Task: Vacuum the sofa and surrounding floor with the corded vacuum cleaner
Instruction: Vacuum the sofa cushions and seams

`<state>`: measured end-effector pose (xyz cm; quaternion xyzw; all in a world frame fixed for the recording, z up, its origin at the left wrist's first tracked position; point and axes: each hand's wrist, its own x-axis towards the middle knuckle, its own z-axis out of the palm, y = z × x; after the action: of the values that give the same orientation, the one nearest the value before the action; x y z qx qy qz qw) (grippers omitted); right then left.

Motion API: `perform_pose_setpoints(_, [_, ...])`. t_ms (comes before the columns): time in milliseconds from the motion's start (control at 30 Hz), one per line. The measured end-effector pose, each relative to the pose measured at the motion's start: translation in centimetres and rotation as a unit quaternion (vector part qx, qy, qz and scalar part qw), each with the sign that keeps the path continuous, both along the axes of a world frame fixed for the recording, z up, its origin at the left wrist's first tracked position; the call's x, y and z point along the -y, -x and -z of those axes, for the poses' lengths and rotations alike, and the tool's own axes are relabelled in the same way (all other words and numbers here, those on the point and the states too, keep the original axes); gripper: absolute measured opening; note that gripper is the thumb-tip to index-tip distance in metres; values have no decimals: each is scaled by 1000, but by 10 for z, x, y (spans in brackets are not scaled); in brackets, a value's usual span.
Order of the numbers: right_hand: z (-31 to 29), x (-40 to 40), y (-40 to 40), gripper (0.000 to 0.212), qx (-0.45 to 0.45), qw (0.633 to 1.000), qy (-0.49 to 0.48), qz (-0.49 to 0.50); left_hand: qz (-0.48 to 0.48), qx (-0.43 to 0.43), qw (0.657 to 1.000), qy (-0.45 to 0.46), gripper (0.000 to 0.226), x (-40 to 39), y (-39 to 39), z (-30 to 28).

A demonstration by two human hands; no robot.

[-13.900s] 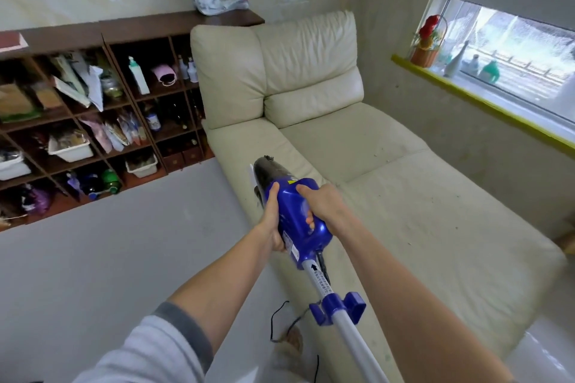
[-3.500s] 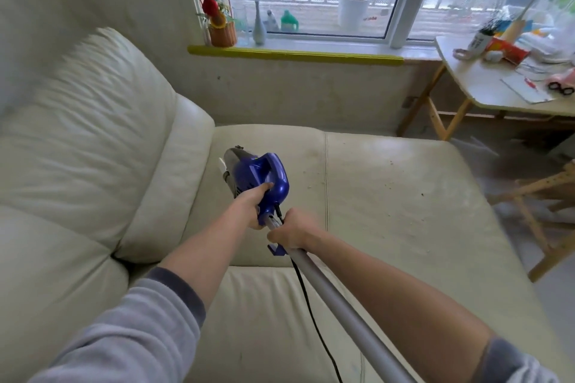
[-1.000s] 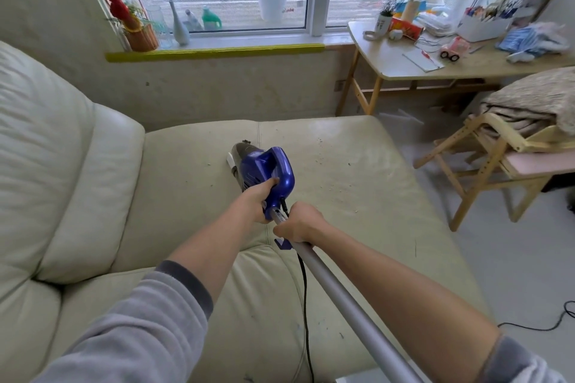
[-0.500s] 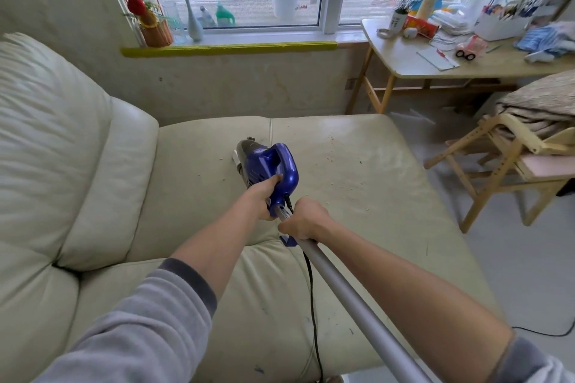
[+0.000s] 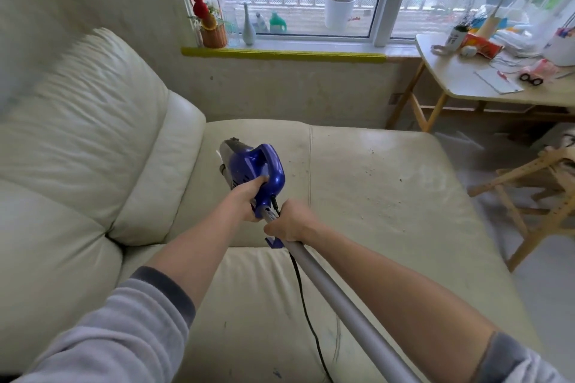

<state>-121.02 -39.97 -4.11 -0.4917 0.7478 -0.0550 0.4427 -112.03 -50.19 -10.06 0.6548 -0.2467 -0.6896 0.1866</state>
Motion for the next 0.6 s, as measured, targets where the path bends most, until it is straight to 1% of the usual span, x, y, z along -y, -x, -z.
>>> perform_pose_setpoints(100, [4,12,-27,15,-1,999,-15,-36,-31,8,999,-3,50,5,-32,8])
perform_pose_setpoints(267, [12,22,-46,15,7,998,-29,-50,-53,7,998,-19,49,10,-55,20])
perform_pose_setpoints(400, [15,29,-47,12,-1,998,-40,-47,-47,1,998,-37,53,18,-55,27])
perform_pose_setpoints(500, [20,31,-38,16,2,999,-44,-27,-22,-1,999,-39,52,21,-42,26])
perform_pose_setpoints(600, [23,31,-26,17,-1,999,-38,-15,-3,-3,999,-52,57,24,-27,23])
